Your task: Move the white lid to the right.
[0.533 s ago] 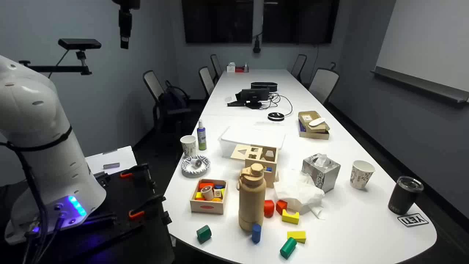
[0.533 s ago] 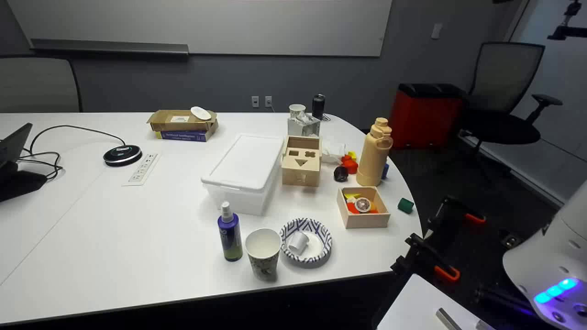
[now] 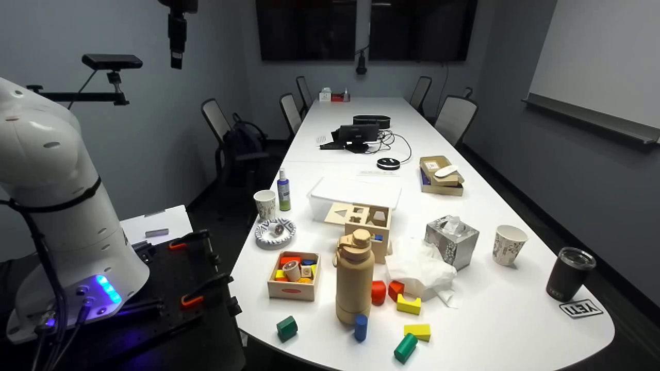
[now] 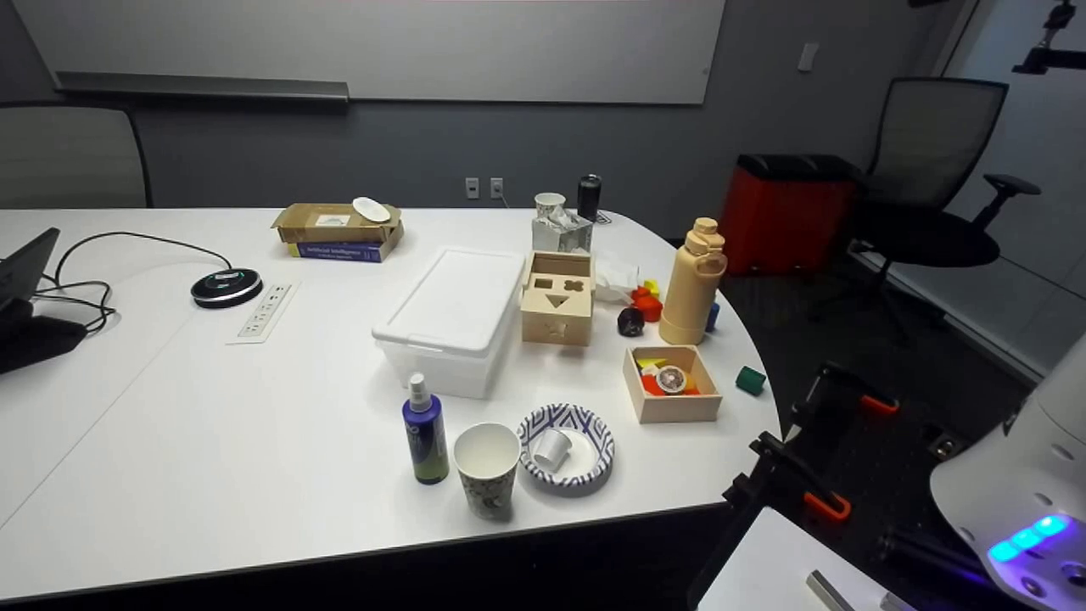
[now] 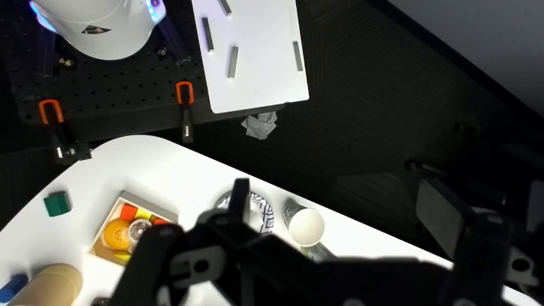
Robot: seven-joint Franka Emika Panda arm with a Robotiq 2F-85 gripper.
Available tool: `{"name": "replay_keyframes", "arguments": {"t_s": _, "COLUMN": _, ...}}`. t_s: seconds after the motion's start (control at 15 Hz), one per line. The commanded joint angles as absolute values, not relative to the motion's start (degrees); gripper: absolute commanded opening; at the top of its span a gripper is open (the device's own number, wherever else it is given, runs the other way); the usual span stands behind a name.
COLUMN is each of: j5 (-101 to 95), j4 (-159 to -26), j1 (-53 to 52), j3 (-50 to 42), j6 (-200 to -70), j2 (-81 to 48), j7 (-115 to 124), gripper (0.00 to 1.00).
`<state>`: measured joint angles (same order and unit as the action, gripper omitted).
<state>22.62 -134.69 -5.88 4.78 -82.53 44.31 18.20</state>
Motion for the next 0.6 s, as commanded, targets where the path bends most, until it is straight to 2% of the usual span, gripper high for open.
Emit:
{"name": "replay_keyframes", "arguments": {"t_s": 0.0, "j5": 25.4, "j4": -136.0, "j1": -2.1, "j3": 9.0, "j6": -89.4, "j2": 42.7, "j7": 20.6, "gripper": 1.00}}
{"name": "replay_keyframes", "arguments": {"t_s": 0.27, "j5": 26.1, "j4": -137.4, "j1": 0.1, "j3": 15.5, "j6": -109.9, "j2": 34.9, "j7": 27.0, "gripper": 1.00}}
{"name": "replay_keyframes", "arguments": {"t_s": 0.53, "j5": 20.3, "j4": -134.9, "j1": 2.0, "j3": 19.9, "j6": -129.8, "j2": 20.2, "j7": 34.4, "gripper": 1.00}}
